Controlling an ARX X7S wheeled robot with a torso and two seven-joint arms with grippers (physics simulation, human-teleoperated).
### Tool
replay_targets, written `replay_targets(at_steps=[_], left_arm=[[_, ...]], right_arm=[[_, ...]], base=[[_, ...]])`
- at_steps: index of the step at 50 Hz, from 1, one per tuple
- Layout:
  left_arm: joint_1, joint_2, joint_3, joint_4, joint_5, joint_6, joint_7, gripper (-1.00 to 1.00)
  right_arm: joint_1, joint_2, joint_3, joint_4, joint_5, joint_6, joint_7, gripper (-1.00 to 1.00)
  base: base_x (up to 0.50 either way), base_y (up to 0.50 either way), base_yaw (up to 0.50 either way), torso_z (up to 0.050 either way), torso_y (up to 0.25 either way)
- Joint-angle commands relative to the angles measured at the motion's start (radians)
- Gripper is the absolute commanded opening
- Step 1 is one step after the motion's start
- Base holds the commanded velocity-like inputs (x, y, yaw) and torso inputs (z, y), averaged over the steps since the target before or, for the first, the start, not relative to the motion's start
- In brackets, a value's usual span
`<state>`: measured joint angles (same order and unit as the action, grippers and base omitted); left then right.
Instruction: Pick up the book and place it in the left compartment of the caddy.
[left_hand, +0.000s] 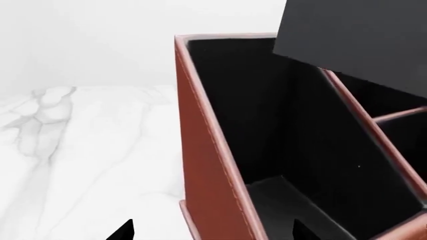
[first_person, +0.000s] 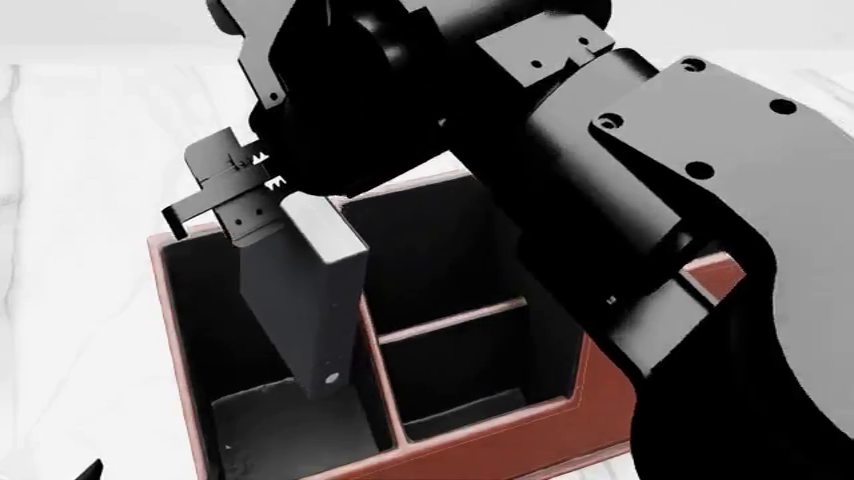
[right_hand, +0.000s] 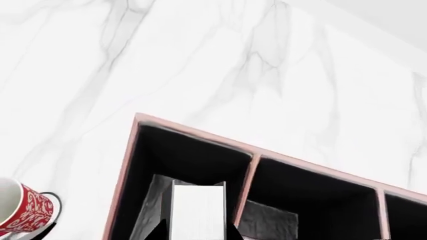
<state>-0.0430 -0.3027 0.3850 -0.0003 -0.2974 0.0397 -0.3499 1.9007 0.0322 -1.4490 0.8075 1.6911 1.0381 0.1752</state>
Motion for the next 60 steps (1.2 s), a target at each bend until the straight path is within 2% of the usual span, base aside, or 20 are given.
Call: replay_targets(at_steps=[1, 11, 48, 60], left_arm=[[0.002, 0.019, -0.019, 0.004, 0.017, -0.002, 0.025, 1.00], [0.003, 0.016, -0.014, 0.009, 0.016, -0.002, 0.024, 1.00], [0.009, 0.007, 0.009, 0.015, 0.015, 0.000, 0.022, 1.00], [0.011, 0.004, 0.014, 0.020, 0.014, 0.002, 0.021, 1.00]], right_arm=[[-0.036, -0.032, -0.082, -0.018, -0.018, -0.123, -0.082, -1.00], [-0.089, -0.032, -0.133, -0.034, -0.015, -0.196, -0.096, -1.00], [-0.303, -0.032, -0.117, -0.046, -0.206, -0.380, -0.173, -1.00], [-0.381, -0.032, -0.112, -0.060, -0.349, -0.409, -0.174, -1.00]], base=[[0.00, 0.00, 0.00, 0.000, 0.000], [0.00, 0.00, 0.00, 0.000, 0.001], [0.00, 0.00, 0.00, 0.000, 0.001], [0.00, 0.00, 0.00, 0.000, 0.001]])
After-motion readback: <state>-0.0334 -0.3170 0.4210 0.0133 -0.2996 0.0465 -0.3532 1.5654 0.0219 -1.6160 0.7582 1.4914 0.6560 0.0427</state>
